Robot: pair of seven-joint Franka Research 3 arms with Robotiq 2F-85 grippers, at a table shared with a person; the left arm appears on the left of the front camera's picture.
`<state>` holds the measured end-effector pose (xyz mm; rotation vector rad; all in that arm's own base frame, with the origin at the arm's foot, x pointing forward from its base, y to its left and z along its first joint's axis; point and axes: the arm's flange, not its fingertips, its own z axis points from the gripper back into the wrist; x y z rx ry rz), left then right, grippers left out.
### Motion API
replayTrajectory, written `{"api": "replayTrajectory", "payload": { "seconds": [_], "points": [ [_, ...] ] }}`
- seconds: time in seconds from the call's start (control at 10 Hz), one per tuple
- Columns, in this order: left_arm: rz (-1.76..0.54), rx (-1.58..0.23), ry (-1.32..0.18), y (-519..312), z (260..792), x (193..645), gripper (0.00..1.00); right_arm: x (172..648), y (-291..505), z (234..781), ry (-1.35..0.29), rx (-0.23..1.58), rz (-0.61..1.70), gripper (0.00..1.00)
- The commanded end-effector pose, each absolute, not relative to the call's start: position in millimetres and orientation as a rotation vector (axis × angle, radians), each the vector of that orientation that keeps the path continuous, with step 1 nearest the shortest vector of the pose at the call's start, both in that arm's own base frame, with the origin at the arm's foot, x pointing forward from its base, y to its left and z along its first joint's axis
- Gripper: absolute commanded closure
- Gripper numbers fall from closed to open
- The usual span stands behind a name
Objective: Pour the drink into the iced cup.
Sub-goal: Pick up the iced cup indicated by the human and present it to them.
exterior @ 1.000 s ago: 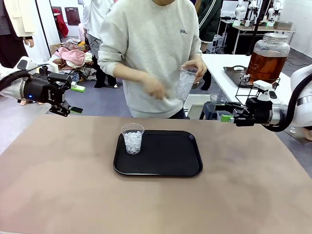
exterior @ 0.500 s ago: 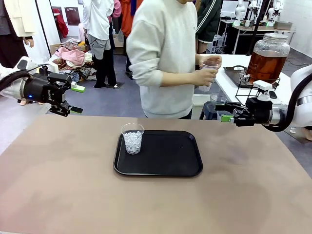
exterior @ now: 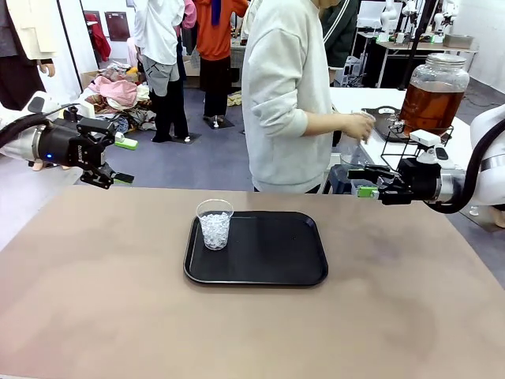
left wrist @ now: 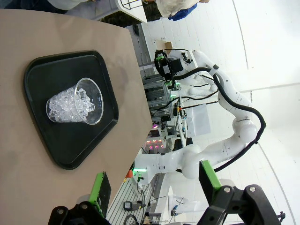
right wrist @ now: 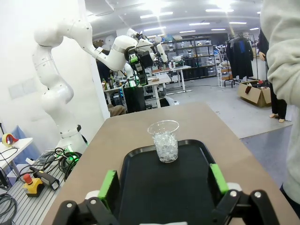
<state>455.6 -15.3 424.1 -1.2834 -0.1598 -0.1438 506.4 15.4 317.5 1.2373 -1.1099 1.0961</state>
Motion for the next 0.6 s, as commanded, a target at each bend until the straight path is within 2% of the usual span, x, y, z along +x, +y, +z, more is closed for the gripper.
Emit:
{"api": "replayTrajectory", "payload": {
  "seconds": [0.0, 0.5],
  "points": [
    [-0.145, -1.281, -0.168, -15.5, 425.6, 455.0, 0.00, 508.0, 15.8, 320.5, -1.099, 1.234, 1.088, 0.00],
    [-0.145, -1.281, -0.168, -15.5, 425.6, 455.0, 0.00, 508.0, 15.8, 320.5, -1.099, 1.234, 1.088, 0.00]
  ]
}}
